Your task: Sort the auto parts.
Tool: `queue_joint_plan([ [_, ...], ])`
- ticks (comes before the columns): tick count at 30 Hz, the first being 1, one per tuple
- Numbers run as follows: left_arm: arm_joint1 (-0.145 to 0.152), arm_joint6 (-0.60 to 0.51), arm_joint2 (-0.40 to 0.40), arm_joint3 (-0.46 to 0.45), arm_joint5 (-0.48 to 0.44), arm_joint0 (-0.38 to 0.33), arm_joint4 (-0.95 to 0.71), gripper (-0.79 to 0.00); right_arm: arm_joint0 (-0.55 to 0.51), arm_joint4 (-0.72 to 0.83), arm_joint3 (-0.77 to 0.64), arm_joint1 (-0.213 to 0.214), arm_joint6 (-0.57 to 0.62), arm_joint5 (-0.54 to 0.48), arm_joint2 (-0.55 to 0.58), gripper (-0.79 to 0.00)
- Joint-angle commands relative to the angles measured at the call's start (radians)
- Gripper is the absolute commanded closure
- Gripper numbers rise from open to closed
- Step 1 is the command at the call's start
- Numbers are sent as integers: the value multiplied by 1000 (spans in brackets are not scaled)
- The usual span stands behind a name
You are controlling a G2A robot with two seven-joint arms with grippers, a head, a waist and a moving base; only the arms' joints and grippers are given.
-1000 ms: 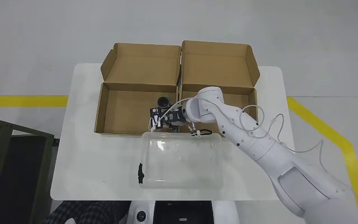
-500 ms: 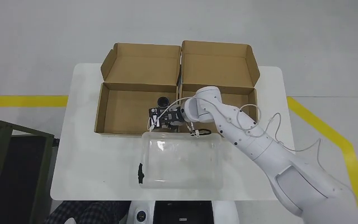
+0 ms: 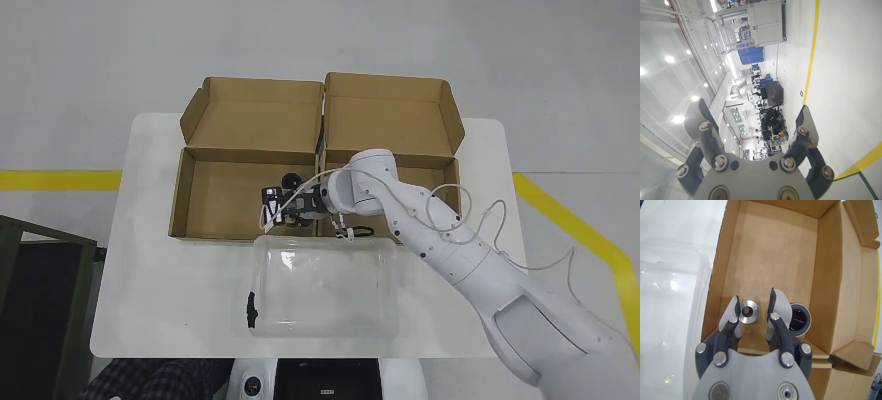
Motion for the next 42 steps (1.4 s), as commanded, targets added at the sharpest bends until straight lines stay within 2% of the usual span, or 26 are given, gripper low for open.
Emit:
queue_joint_plan([
  [1,0,0,0,0,0,0,0,-785,-5,1,-24,4,1,-1,14,-292],
  [12,0,0,0,0,0,0,0,-785,-79,12,-210,50,6,12,144,-289],
  [25,0,0,0,0,0,0,0,-785,-384,27,-535,156,74,-1,456,-329],
  [27,0,0,0,0,0,0,0,-785,-434,31,-574,168,68,-4,502,-369],
  [28,0,0,0,0,0,0,0,-785,-455,27,-593,174,69,-7,523,-480],
  [29,0,0,0,0,0,0,0,-785,-484,28,-615,181,64,-6,550,-557],
  [32,0,0,0,0,0,0,0,-785,-544,15,-672,195,56,-1,605,-631],
  [34,0,0,0,0,0,0,0,-785,-585,3,-708,204,49,6,641,-714],
  [42,0,0,0,0,0,0,0,-785,-764,-60,-821,232,-29,29,779,-785],
])
